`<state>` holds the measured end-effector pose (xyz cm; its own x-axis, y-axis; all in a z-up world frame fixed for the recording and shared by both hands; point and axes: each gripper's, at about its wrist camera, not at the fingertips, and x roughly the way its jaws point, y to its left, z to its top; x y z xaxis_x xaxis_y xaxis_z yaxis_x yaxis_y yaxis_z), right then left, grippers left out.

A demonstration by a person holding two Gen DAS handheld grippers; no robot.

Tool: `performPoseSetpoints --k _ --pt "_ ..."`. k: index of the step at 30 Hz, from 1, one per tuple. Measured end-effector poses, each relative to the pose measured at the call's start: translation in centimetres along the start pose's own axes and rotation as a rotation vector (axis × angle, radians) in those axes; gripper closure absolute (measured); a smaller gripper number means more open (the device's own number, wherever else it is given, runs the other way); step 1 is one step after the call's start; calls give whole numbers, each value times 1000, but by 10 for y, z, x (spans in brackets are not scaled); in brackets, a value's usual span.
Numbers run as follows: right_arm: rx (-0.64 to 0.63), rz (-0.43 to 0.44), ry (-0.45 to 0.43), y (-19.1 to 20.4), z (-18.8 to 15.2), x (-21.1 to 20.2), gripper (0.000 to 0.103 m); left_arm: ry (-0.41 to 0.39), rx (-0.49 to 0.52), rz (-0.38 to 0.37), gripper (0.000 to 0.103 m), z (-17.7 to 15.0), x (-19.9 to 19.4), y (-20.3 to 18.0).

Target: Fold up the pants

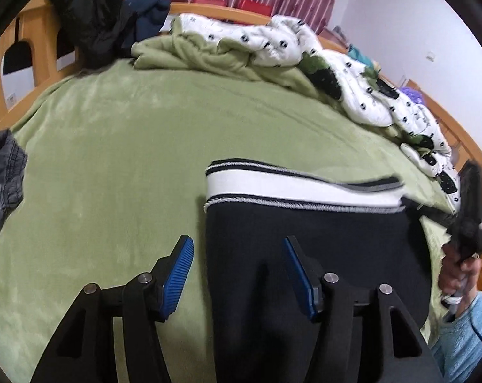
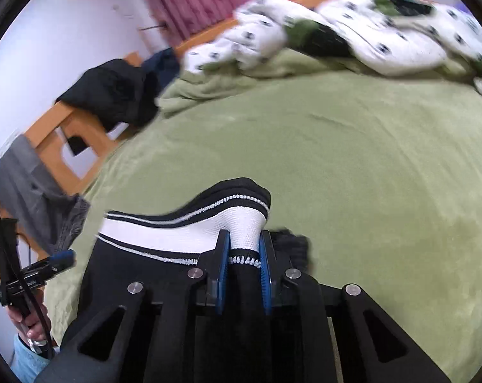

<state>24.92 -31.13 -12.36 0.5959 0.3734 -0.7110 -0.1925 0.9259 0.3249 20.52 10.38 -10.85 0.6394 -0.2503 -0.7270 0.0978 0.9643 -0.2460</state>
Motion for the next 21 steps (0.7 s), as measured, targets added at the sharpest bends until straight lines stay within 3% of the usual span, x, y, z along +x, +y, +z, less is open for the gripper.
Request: performPoseSetpoints --k 3,5,6,8,10,12,14,15,17,21 --pt "-26 -55 4 0 0 8 78 22 29 -1 46 7 15 -15" --pt "-17 -131 -17 10 10 -7 53 20 64 1 46 12 18 -24" --pt "-8 -146 -56 12 12 -18 53 5 85 -4 46 14 18 -29" --pt "-29 -100 -144 28 16 -35 50 -34 121 -8 46 22 20 -40" --pt "-86 -75 -143 48 18 -30 41 -43 136 -9 46 28 29 -49" --pt "-152 -98 -110 61 15 -6 32 -23 152 46 46 30 51 -55" --pt "-189 -244 -48 58 4 37 29 19 173 151 46 23 76 -55" --pt "-185 -259 -7 52 -2 53 27 42 177 181 46 18 87 -53" --pt "-107 -154 -2 33 2 52 27 19 126 154 45 10 95 -43" --pt "-67 -110 32 20 7 63 26 16 71 104 45 13 93 -33"
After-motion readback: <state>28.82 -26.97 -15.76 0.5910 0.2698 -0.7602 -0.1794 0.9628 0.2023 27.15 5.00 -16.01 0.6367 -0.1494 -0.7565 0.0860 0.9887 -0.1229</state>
